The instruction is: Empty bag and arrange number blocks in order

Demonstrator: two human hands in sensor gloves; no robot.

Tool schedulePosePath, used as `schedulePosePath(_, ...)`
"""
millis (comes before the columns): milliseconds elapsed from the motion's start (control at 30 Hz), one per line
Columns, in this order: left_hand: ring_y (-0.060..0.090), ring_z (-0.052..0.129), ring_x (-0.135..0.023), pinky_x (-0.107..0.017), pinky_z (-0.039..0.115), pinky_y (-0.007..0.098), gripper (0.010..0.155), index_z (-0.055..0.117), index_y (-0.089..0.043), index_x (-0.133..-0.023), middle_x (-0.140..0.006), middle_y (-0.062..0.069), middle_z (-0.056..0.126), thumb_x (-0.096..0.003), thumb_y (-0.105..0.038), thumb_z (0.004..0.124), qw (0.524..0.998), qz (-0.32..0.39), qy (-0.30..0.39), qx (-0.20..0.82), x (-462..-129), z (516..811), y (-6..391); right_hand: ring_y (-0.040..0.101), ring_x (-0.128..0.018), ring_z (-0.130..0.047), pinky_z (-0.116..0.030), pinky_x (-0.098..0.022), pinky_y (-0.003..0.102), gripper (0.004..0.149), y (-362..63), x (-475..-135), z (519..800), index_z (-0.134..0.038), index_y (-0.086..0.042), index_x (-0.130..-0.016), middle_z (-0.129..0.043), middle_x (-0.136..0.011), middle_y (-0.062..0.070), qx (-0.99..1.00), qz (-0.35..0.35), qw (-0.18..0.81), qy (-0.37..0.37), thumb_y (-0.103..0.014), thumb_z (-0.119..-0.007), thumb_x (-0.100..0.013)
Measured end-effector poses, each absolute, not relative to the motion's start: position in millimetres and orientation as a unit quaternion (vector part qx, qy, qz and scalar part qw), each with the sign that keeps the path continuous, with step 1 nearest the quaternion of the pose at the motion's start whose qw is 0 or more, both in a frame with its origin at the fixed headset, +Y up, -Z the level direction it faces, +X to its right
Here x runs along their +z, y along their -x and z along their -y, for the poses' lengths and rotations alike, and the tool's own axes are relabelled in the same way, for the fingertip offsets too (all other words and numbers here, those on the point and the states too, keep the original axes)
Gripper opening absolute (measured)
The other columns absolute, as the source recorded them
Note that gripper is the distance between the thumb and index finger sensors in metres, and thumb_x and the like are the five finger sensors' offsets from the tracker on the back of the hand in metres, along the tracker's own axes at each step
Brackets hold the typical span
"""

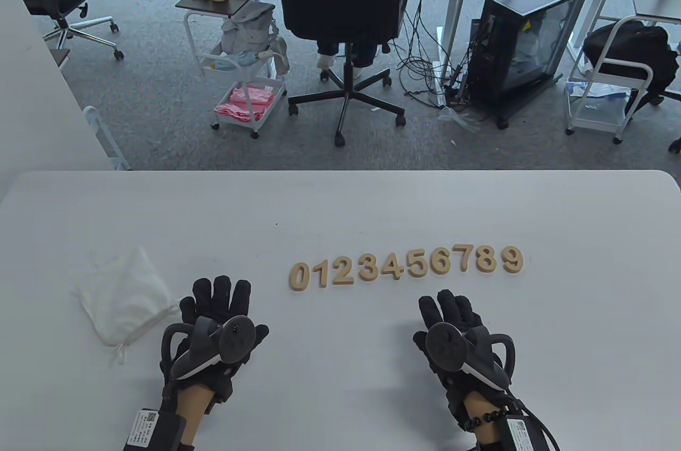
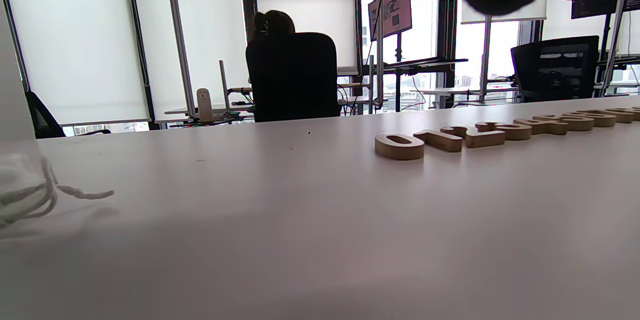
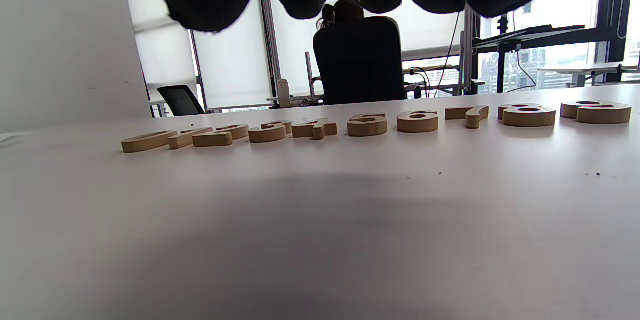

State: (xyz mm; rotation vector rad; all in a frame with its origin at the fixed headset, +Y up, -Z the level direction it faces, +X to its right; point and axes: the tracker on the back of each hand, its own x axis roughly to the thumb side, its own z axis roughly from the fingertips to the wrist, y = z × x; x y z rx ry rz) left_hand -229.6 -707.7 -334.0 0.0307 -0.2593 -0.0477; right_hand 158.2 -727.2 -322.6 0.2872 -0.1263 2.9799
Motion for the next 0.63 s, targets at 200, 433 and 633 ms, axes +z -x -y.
schedulePosePath(200, 0.075, 0.036, -0.1, -0.064, 0.039, 0.085, 0.086, 0.033, -0.008, -0.117, -0.116, 0.037, 0.032, -0.0541, -0.059, 0.064, 0.992, 0.122, -0.021, -0.024, -333.7, 707.0, 232.4, 0.058, -0.1, -0.053, -0.058, -0.07, 0.069, 0.066, -157.5, -323.4, 727.1, -0.054, -0.015, -0.11, -0.045, -0.115, 0.027, 0.991, 0.036, 0.081, -0.101, -0.042, -0.071, -0.053)
schedulePosePath(433, 0.074, 0.036, -0.1, -0.064, 0.039, 0.085, 0.086, 0.034, -0.008, -0.117, -0.116, 0.037, 0.032, -0.054, -0.059, 0.064, 0.993, 0.115, -0.028, -0.024, -333.3, 706.0, 236.1, 0.058, -0.1, -0.052, -0.057, -0.07, 0.069, 0.066, -156.9, -325.4, 727.1, -0.054, -0.015, -0.11, -0.045, -0.115, 0.027, 0.99, 0.031, 0.088, -0.103, -0.042, -0.071, -0.053)
schedulePosePath(633, 0.074, 0.036, -0.1, -0.064, 0.039, 0.085, 0.086, 0.035, -0.008, -0.117, -0.116, 0.037, 0.033, -0.0539, -0.059, 0.064, 0.993, 0.113, -0.034, -0.02, -331.2, 704.4, 239.1, 0.059, -0.1, -0.052, -0.057, -0.07, 0.069, 0.066, -154.3, -325.1, 725.9, -0.054, -0.015, -0.11, -0.045, -0.115, 0.027, 0.99, 0.034, 0.085, -0.106, -0.042, -0.071, -0.053)
